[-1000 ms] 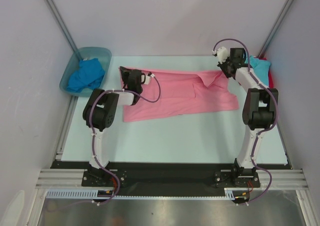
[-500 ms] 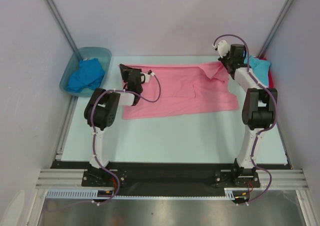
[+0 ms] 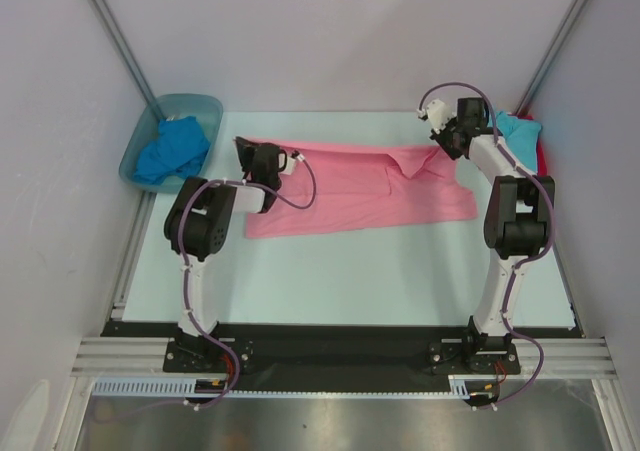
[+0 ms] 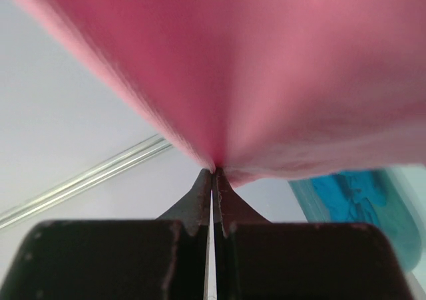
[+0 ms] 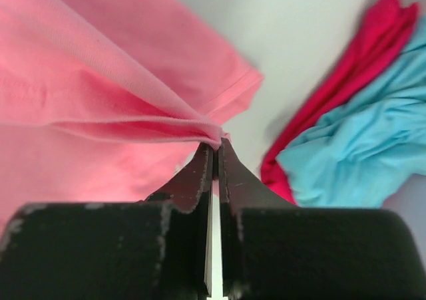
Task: Fold and stack the t-shirts
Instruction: Fold the tshirt
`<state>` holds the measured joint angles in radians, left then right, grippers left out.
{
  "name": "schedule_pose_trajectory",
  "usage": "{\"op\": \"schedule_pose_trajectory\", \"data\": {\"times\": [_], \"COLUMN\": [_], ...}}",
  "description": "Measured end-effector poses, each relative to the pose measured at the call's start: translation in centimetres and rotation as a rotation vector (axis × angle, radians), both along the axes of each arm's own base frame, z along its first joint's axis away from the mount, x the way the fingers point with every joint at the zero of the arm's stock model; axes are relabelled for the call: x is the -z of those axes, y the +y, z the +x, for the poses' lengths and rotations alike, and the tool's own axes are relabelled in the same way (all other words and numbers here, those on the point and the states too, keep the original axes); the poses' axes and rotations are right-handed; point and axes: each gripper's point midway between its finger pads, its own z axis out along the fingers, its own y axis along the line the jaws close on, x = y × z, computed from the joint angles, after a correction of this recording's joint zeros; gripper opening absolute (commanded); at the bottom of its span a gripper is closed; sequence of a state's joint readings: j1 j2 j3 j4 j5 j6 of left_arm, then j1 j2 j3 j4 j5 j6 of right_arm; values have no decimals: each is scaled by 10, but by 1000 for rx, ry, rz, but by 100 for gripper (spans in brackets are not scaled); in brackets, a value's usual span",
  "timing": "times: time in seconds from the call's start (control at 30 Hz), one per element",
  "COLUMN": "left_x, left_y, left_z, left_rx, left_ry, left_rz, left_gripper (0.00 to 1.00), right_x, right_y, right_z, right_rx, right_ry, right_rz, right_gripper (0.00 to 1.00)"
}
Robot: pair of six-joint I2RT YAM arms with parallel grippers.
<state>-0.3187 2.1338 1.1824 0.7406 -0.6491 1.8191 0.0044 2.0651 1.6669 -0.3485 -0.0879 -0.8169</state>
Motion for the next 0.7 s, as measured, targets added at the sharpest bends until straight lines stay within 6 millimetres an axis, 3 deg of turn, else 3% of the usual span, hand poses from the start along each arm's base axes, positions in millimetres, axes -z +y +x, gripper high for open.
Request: {"op": "schedule_pose_trajectory", "data": {"times": [0.23, 0.7], "left_x": [16, 42], "left_y": [8, 12], "left_z": [-10, -27], "left_rx": [3, 3], "left_ry": [151, 316], "left_rz": [-12, -36], "left_gripper": [0, 0], "right_x": [13, -21], "right_y": [2, -1], "right_z": [-28, -46], "right_rx": [-67, -116], "right_ry": [145, 226], "right_rz": [19, 71], "right_gripper": [0, 0]}}
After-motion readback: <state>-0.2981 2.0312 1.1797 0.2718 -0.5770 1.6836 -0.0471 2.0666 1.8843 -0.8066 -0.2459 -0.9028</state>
